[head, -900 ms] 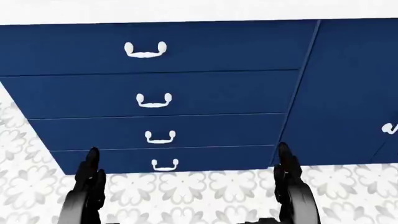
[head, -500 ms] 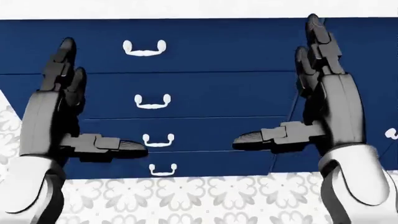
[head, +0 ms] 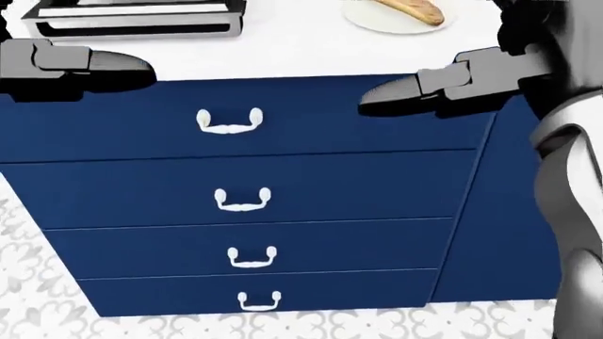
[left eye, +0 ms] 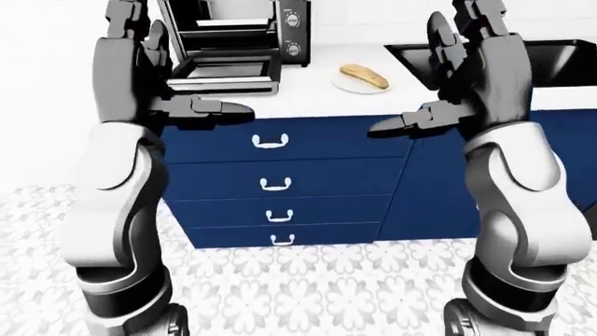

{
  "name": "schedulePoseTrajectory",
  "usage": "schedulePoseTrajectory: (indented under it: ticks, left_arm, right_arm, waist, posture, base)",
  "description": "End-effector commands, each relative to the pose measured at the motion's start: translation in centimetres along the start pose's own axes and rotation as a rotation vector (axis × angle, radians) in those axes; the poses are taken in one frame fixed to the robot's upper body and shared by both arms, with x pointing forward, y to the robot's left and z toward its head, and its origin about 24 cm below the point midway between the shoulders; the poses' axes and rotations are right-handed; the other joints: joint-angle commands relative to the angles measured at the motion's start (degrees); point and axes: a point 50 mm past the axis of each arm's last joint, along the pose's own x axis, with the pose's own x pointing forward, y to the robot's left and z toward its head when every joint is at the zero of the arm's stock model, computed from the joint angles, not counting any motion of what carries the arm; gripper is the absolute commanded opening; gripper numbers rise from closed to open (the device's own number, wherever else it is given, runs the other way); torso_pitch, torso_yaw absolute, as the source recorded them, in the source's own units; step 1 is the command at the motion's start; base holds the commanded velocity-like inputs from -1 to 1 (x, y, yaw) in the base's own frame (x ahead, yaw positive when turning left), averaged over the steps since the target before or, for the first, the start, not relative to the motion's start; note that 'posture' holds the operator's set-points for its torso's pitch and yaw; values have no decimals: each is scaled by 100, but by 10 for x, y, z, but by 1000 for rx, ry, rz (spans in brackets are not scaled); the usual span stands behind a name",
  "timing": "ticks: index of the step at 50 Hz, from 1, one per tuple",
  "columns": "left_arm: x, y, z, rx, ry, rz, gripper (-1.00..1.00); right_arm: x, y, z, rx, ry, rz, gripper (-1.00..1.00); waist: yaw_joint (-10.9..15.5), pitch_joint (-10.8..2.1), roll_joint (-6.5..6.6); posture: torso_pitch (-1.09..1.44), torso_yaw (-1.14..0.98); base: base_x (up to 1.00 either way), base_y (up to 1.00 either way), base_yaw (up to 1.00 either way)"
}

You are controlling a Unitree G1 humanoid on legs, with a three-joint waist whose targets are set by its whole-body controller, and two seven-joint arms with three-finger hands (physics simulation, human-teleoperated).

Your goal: Place the baguette on the tray of the toaster oven.

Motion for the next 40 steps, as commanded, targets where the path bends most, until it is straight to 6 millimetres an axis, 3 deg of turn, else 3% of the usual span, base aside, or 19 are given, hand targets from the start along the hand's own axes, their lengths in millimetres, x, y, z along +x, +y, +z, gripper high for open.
schedulePoseTrajectory:
  ticks: [1, 2, 3, 4, 10, 14, 16, 17, 18, 20, 23, 24, 28, 29, 30, 31, 32, 37, 40]
  left_arm:
    - [0, 3, 10, 10, -51, 19, 100]
    - [1, 5, 12, 4, -60, 31, 100]
    - [1, 6, 14, 12, -67, 36, 100]
    - [1, 7, 17, 16, -72, 36, 100]
    - [0, 11, 21, 31, -88, 54, 100]
    - [0, 17, 27, 41, -120, 80, 100]
    - [0, 18, 29, 46, -126, 83, 100]
    - [0, 18, 29, 49, -127, 81, 100]
    - [0, 19, 30, 51, -130, 85, 100]
    - [-1, 20, 31, 55, -132, 83, 100]
    - [-1, 21, 33, 56, -137, 90, 100]
    - [-1, 21, 34, 55, -137, 91, 100]
    - [-1, 20, 33, 60, -136, 89, 100]
    - [-1, 19, 34, 58, -136, 87, 100]
    - [-1, 19, 33, 61, -135, 88, 100]
    - [-2, 19, 33, 63, -132, 86, 100]
    - [-2, 20, 33, 65, -132, 86, 100]
    - [-3, 21, 35, 73, -137, 92, 100]
    - [-3, 23, 38, 79, -144, 97, 100]
  right_arm:
    - [1, 3, 10, 0, -52, 15, 100]
    - [0, 4, 9, 9, -60, 14, 100]
    - [0, 5, 8, 14, -62, 12, 100]
    - [0, 5, 7, 17, -63, 11, 100]
    - [2, 10, 5, 28, -62, 30, 100]
    - [3, 7, 11, 3, -73, 27, 100]
    - [3, 8, 11, -5, -72, 32, 100]
    - [4, 8, 10, -2, -72, 31, 100]
    - [4, 8, 7, 3, -69, 26, 100]
    - [4, 9, 8, 2, -71, 29, 100]
    - [4, 9, 10, -9, -86, 34, 100]
    - [3, 9, 10, -13, -84, 36, 100]
    - [3, 10, 10, -6, -90, 43, 100]
    - [3, 11, 11, -7, -92, 48, 100]
    - [2, 12, 11, -5, -95, 51, 100]
    - [2, 12, 10, -6, -93, 50, 100]
    - [1, 12, 10, -3, -93, 49, 100]
    - [1, 11, 10, -5, -93, 44, 100]
    - [1, 9, 11, -2, -99, 32, 100]
  waist:
    - [16, -101, 115]
    - [64, -84, 282]
    - [86, -31, 87]
    - [31, 12, 178]
    - [202, -42, -1]
    - [311, -120, -245]
    - [275, -213, -602]
    - [244, -72, -482]
    - [281, 134, -553]
    - [168, -16, -570]
    - [144, 16, -531]
    - [163, -134, -513]
    - [190, -113, -128]
    - [211, -142, 96]
    - [159, -295, 126]
    - [215, -107, 24]
    - [229, -87, 96]
    - [224, -202, -58]
    - [246, -4, -190]
  posture:
    - [0, 0]
    - [0, 0]
    - [0, 0]
    - [0, 0]
    - [0, 0]
    - [0, 0]
    - [0, 0]
    - [0, 0]
    - [0, 0]
    - [0, 0]
    - [0, 0]
    - [0, 0]
    - [0, 0]
    - [0, 0]
    - [0, 0]
    - [0, 0]
    - [0, 0]
    - [0, 0]
    - [0, 0]
  base:
    - [63, 0, 0]
    - [62, 0, 0]
    - [62, 0, 0]
    - [62, 0, 0]
    - [63, 0, 0]
    - [63, 0, 0]
    - [64, 0, 0]
    - [63, 0, 0]
    - [63, 0, 0]
    - [62, 0, 0]
    - [37, 0, 0]
    - [9, 0, 0]
    - [10, 0, 0]
    - [9, 0, 0]
    - [14, 0, 0]
    - [14, 0, 0]
    - [13, 0, 0]
    - [14, 0, 0]
    - [3, 0, 0]
